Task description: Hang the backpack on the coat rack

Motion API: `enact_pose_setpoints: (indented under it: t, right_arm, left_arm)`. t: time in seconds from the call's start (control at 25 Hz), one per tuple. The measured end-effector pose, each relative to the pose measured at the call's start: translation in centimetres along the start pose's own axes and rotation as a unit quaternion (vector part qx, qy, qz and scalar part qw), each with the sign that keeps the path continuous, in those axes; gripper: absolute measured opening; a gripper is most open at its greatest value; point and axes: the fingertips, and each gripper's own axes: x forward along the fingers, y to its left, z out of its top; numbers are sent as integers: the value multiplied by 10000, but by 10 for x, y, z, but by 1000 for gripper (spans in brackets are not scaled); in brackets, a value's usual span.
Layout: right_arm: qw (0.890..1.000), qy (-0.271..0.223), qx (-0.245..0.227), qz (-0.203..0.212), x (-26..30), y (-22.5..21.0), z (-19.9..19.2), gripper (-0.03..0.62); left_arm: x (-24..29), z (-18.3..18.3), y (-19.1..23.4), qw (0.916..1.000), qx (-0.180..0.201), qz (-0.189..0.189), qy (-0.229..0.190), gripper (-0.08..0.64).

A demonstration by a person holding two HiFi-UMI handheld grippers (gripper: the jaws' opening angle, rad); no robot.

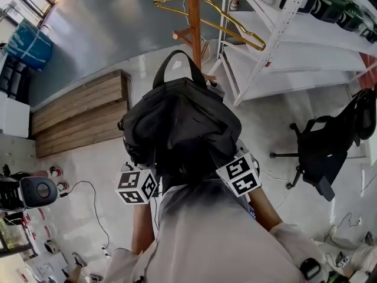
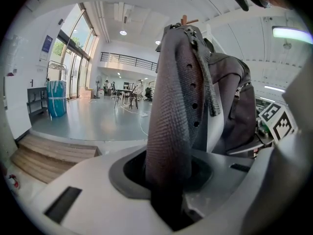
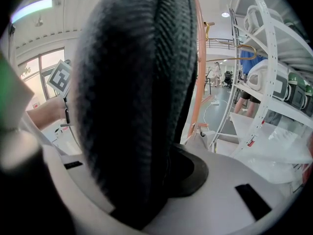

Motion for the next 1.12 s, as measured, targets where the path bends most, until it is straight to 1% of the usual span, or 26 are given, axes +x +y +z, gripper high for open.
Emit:
enact_pose_setpoints:
  t: [0.2, 0.4, 1.12]
  right_arm:
    - [10000, -20, -18, 30, 4, -5, 7, 130]
    - [10000, 8, -47, -3, 11, -13, 12, 130]
    - [9997, 180, 158, -80, 45, -29, 31, 130]
  left_arm:
    - [6, 7, 4, 10000, 16, 18, -23, 100]
    - [17, 9, 8, 10000, -44, 0, 2, 100]
    - [59, 20, 37, 9996, -93, -186, 214, 101]
